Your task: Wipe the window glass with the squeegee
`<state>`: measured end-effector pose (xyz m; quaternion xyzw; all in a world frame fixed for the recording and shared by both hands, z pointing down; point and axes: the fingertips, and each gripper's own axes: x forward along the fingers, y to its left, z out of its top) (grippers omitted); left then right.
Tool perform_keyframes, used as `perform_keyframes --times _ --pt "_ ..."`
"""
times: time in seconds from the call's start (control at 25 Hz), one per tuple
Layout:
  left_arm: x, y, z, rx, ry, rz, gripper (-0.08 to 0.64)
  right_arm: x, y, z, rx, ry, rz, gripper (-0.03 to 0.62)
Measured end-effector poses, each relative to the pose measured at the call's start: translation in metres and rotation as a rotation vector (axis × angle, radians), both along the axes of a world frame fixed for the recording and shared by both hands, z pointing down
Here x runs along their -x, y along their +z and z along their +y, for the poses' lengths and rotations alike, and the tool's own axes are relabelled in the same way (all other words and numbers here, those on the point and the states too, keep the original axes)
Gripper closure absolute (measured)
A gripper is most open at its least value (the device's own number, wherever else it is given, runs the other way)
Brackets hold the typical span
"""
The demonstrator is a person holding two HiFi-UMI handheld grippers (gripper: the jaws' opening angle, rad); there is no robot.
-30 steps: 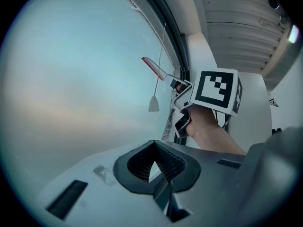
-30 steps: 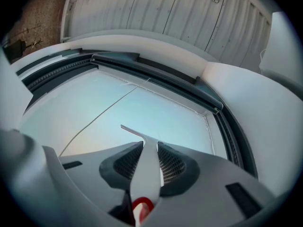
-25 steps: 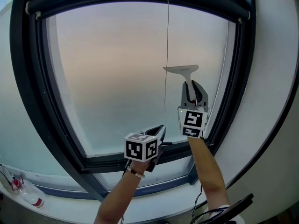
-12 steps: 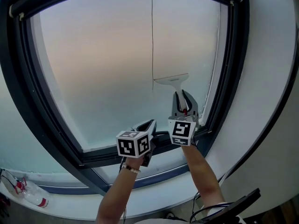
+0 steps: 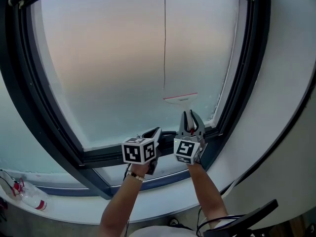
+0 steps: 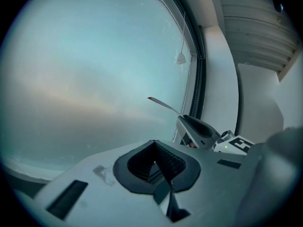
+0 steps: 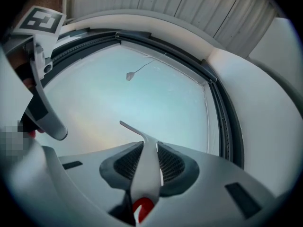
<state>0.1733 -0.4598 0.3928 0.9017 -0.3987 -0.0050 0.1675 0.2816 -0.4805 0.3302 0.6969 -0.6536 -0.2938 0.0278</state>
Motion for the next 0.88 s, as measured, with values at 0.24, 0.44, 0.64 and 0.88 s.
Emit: perform_keyframes --times 0.24,0.44,0.64,0.88 --pt "0.001 0.02 0.001 0.04 0.0 0.0 0.561 -0.002 0.049 0.0 0.075 0.002 -0.034 0.508" --pt "-0.001 0.031 0.002 0.06 0.0 -0.009 0.56 -0.005 0.08 0.001 0.126 0.001 -0.052 0.508" --pt "-0.003 0.041 0.004 0.078 0.004 -0.02 0.561 -0.007 0.1 0.001 0.158 0.007 -0.044 0.508" --pt "-0.004 0.051 0.006 0.102 0.007 -0.018 0.561 -0.008 0.12 0.0 0.195 0.016 -0.033 0.508"
